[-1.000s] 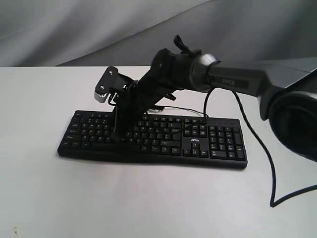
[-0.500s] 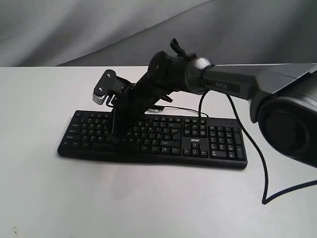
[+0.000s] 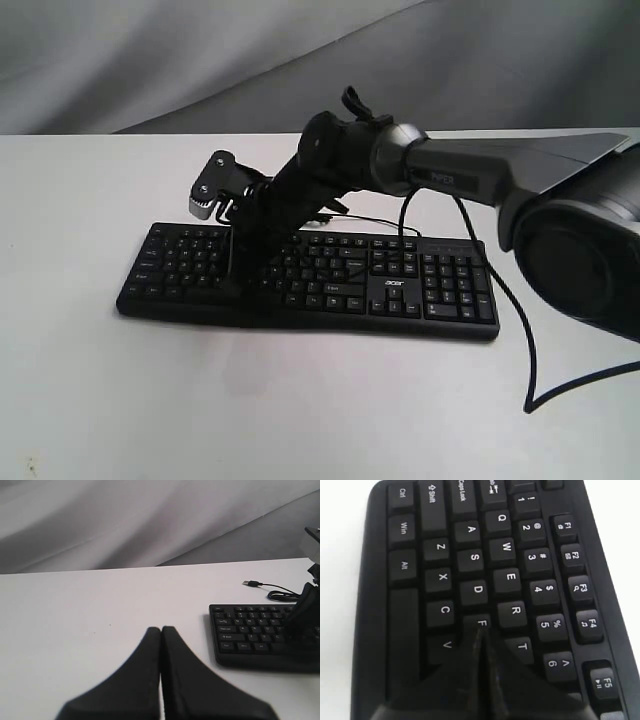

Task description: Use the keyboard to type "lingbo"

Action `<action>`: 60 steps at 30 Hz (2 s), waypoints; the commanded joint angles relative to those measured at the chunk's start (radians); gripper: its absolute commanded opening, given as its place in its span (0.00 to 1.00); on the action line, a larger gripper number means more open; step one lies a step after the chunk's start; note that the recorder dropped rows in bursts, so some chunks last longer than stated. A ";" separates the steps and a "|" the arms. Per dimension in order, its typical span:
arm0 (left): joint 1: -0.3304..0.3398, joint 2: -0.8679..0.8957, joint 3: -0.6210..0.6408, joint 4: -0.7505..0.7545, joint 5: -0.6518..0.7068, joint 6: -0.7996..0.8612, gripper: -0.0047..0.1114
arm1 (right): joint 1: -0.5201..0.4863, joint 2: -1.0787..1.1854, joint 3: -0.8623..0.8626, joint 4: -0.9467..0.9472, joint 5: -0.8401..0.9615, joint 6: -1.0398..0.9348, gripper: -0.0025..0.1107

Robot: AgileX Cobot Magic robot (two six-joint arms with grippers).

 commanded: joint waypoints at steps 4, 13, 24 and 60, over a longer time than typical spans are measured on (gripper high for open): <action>0.001 -0.004 0.005 -0.004 -0.005 -0.002 0.04 | 0.003 -0.003 -0.003 -0.002 0.007 -0.001 0.02; 0.001 -0.004 0.005 -0.004 -0.005 -0.002 0.04 | 0.003 -0.029 -0.003 -0.045 0.047 0.014 0.02; 0.001 -0.004 0.005 -0.004 -0.005 -0.002 0.04 | 0.003 -0.049 -0.003 -0.077 0.108 0.070 0.02; 0.001 -0.004 0.005 -0.004 -0.005 -0.002 0.04 | 0.013 0.007 -0.001 -0.073 0.080 0.066 0.02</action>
